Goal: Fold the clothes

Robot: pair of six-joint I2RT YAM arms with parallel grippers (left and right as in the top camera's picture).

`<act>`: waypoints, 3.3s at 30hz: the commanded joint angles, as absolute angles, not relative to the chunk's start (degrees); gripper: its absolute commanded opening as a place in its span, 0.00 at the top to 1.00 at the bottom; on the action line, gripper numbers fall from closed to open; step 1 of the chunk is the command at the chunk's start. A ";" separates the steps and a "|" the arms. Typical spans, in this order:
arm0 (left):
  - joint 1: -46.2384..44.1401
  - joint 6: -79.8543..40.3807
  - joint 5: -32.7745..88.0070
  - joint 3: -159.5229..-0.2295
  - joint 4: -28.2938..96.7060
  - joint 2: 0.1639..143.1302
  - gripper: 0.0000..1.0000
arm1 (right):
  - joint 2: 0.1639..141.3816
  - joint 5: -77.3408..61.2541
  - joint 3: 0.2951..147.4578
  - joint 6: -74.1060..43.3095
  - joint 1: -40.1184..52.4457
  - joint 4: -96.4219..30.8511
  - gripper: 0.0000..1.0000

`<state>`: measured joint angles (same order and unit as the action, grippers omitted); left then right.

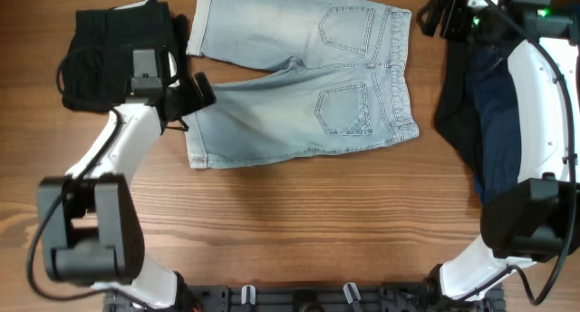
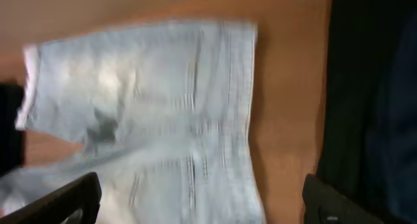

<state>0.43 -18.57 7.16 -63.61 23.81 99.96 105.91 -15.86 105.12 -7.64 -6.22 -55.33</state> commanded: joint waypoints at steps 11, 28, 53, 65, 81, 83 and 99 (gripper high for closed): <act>-0.62 -34.81 9.52 -63.46 55.42 83.88 0.00 | 106.59 -6.79 98.17 -30.65 -3.97 -76.34 0.06; -5.65 -48.95 4.58 -45.91 35.55 89.41 0.16 | 106.59 -6.42 72.29 -39.75 0.89 -49.82 0.14; -5.74 -48.88 3.73 -45.91 22.85 100.05 0.96 | 106.65 -2.74 62.15 -40.69 4.08 -35.92 0.96; -5.63 -48.45 5.85 -46.41 36.53 83.72 0.96 | 85.27 0.32 62.19 -40.49 4.01 -47.42 0.96; -5.69 -47.44 1.15 -46.41 55.90 45.65 0.96 | 61.36 1.98 62.17 -40.73 4.01 -71.79 0.96; -5.69 -46.74 -2.13 -46.41 51.99 46.59 0.96 | 60.51 3.44 62.17 -42.54 4.01 -71.72 0.96; -5.93 -36.27 -11.88 -48.05 16.32 70.63 0.96 | 74.74 5.19 54.83 -40.51 4.01 -52.31 0.96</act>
